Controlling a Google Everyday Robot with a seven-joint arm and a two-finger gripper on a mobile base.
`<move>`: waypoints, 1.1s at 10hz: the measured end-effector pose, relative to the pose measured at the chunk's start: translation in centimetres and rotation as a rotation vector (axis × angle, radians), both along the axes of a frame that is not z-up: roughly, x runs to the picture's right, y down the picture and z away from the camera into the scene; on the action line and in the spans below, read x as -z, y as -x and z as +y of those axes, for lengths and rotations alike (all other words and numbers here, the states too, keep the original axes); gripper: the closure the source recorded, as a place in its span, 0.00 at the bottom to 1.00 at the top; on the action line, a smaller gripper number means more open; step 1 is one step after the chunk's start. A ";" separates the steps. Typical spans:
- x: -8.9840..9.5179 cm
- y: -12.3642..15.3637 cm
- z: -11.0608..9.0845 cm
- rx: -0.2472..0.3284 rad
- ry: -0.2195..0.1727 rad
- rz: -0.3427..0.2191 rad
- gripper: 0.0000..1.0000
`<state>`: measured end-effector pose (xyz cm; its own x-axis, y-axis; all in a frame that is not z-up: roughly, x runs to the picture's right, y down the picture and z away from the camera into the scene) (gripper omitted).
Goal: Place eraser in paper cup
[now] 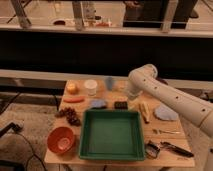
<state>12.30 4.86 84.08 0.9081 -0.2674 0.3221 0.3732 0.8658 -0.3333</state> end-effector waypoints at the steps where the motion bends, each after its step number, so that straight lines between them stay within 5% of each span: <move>1: -0.2 0.2 -0.1 0.003 -0.006 -0.008 0.20; 11: -4.1 1.1 -0.9 0.026 -0.061 -0.046 0.20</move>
<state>11.18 3.96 88.21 0.8854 -0.3111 0.3454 0.4093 0.8740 -0.2620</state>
